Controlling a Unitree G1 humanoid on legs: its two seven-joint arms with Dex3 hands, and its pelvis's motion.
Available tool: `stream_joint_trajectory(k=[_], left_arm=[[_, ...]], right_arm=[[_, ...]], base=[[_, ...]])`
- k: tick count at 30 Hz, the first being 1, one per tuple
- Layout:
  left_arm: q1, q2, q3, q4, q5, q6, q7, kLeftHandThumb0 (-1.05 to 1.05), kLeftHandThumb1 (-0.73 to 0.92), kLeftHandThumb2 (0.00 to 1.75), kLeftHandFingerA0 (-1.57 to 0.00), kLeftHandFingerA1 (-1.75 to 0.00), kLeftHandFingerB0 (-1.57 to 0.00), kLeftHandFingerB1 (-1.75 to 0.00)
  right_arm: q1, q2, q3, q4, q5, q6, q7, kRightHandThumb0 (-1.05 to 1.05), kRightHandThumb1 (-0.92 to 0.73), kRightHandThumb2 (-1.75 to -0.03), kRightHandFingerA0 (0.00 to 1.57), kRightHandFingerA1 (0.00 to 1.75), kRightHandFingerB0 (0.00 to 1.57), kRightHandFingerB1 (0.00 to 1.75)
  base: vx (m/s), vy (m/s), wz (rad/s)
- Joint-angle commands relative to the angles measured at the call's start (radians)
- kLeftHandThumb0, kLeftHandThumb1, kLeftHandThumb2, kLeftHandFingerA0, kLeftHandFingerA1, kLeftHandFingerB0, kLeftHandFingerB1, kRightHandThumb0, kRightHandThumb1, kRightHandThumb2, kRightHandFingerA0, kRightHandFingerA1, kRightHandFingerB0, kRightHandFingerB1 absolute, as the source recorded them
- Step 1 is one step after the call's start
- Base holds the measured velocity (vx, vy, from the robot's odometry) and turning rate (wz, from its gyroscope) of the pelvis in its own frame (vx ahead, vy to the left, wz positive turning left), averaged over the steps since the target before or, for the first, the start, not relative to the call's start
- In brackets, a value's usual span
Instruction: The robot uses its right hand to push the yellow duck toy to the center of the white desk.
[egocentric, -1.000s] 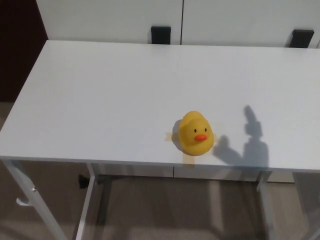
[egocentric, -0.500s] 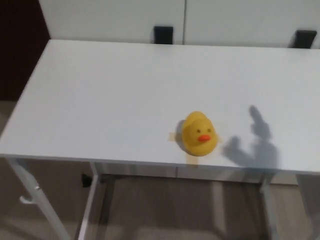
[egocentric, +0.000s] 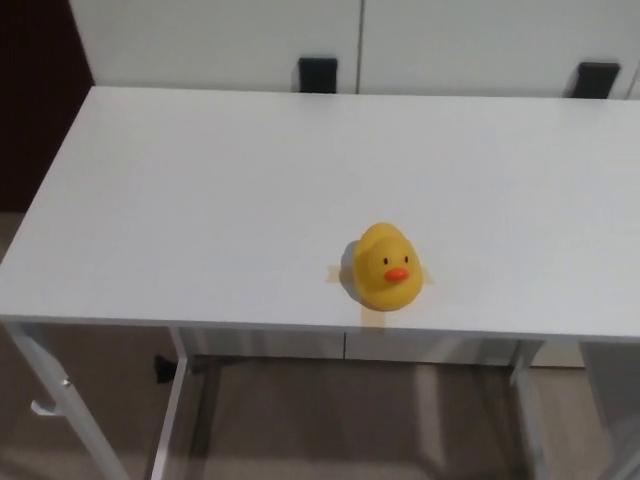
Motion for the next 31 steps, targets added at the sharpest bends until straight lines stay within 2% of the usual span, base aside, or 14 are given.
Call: stream_joint_trajectory(k=[1,4,5,11,12,16,17,20,23,24,25,26,28,31], left_arm=[[-0.007,-0.009,0.177,-0.016,-0.198,-0.082,-0.056,0.03,0.57,1.02,-0.90,-0.81,-0.87,-0.78],[-0.006,-0.008,0.201,-0.010,-0.188,-0.055,-0.059,-0.02,0.59,0.97,-0.88,-0.81,-0.84,-0.77],[-0.004,-0.007,0.212,-0.006,-0.188,-0.036,-0.057,-0.02,0.53,0.88,-0.91,-0.85,-0.86,-0.79],[0.007,-0.003,0.217,-0.002,-0.172,-0.020,-0.052,-0.07,0.56,0.92,-0.89,-0.79,-0.84,-0.76],[0.006,-0.003,0.219,0.000,-0.173,-0.020,-0.054,-0.06,0.58,0.86,-0.90,-0.79,-0.85,-0.74],[0.001,-0.002,0.221,0.000,-0.177,-0.020,-0.062,-0.05,0.55,0.90,-0.90,-0.79,-0.85,-0.74],[-0.001,-0.003,0.222,0.000,-0.178,-0.019,-0.062,-0.04,0.54,0.95,-0.90,-0.79,-0.85,-0.77],[-0.005,-0.003,0.222,0.003,-0.178,-0.018,-0.061,-0.02,0.55,0.92,-0.89,-0.78,-0.85,-0.73],[-0.008,-0.002,0.220,0.004,-0.177,-0.018,-0.060,-0.02,0.55,0.92,-0.89,-0.78,-0.85,-0.73],[-0.008,-0.001,0.217,0.005,-0.174,-0.016,-0.059,-0.04,0.52,0.87,-0.91,-0.77,-0.86,-0.72],[-0.008,-0.001,0.217,0.005,-0.174,-0.016,-0.059,-0.04,0.52,0.87,-0.91,-0.77,-0.86,-0.72],[-0.005,-0.001,0.214,0.005,-0.173,-0.017,-0.057,-0.03,0.51,0.94,-0.91,-0.79,-0.86,-0.75],[-0.003,-0.001,0.213,0.005,-0.172,-0.018,-0.056,-0.03,0.51,0.94,-0.91,-0.79,-0.86,-0.75],[-0.005,-0.002,0.215,0.005,-0.178,-0.010,-0.052,-0.05,0.56,0.91,-0.90,-0.79,-0.85,-0.76]], right_arm=[[0.065,-0.183,-0.052,0.153,-0.057,-0.144,0.014,0.00,-0.29,-1.29,0.73,0.60,0.54,0.64],[0.075,-0.200,-0.058,0.201,-0.050,-0.174,0.022,-0.04,-0.32,-1.28,0.72,0.61,0.52,0.66],[0.088,-0.216,-0.071,0.252,-0.037,-0.187,0.038,-0.07,-0.33,-1.25,0.71,0.62,0.50,0.66],[0.113,-0.251,-0.112,0.376,0.008,-0.205,0.084,-0.05,-0.32,-1.29,0.71,0.64,0.53,0.71],[0.117,-0.251,-0.117,0.397,0.011,-0.216,0.088,-0.05,-0.33,-1.26,0.74,0.63,0.54,0.69],[0.118,-0.241,-0.116,0.457,0.009,-0.255,0.107,-0.06,-0.34,-1.22,0.72,0.61,0.56,0.67],[0.119,-0.241,-0.101,0.465,-0.005,-0.257,0.103,-0.09,-0.37,-1.16,0.73,0.60,0.56,0.67],[0.118,-0.235,-0.067,0.466,-0.033,-0.265,0.097,-0.06,-0.38,-1.13,0.72,0.57,0.53,0.65],[0.115,-0.226,-0.036,0.462,-0.052,-0.280,0.094,-0.06,-0.38,-1.13,0.72,0.57,0.53,0.65],[0.112,-0.221,-0.020,0.464,-0.058,-0.284,0.102,-0.02,-0.31,-1.24,0.74,0.59,0.52,0.67],[0.112,-0.221,-0.020,0.464,-0.058,-0.284,0.102,-0.02,-0.31,-1.24,0.74,0.59,0.52,0.67],[0.114,-0.214,0.017,0.457,-0.084,-0.292,0.104,0.00,-0.31,-1.17,0.80,0.56,0.60,0.62],[0.116,-0.210,0.044,0.452,-0.103,-0.297,0.105,0.00,-0.31,-1.17,0.80,0.56,0.60,0.62],[0.121,-0.191,0.099,0.428,-0.122,-0.300,0.128,0.06,-0.31,-1.16,0.86,0.53,0.68,0.59]], base=[[0.00,0.000,0.00],[0.00,0.000,0.00],[0.00,0.000,0.00],[0.00,0.000,0.00],[0.00,0.000,0.00],[0.00,0.000,0.00],[0.00,0.000,0.00],[0.00,0.000,0.00],[0.00,0.000,0.00],[0.00,0.000,0.00],[0.00,0.000,0.00],[0.00,0.000,0.00],[0.00,0.000,0.00],[0.00,0.000,0.00]])
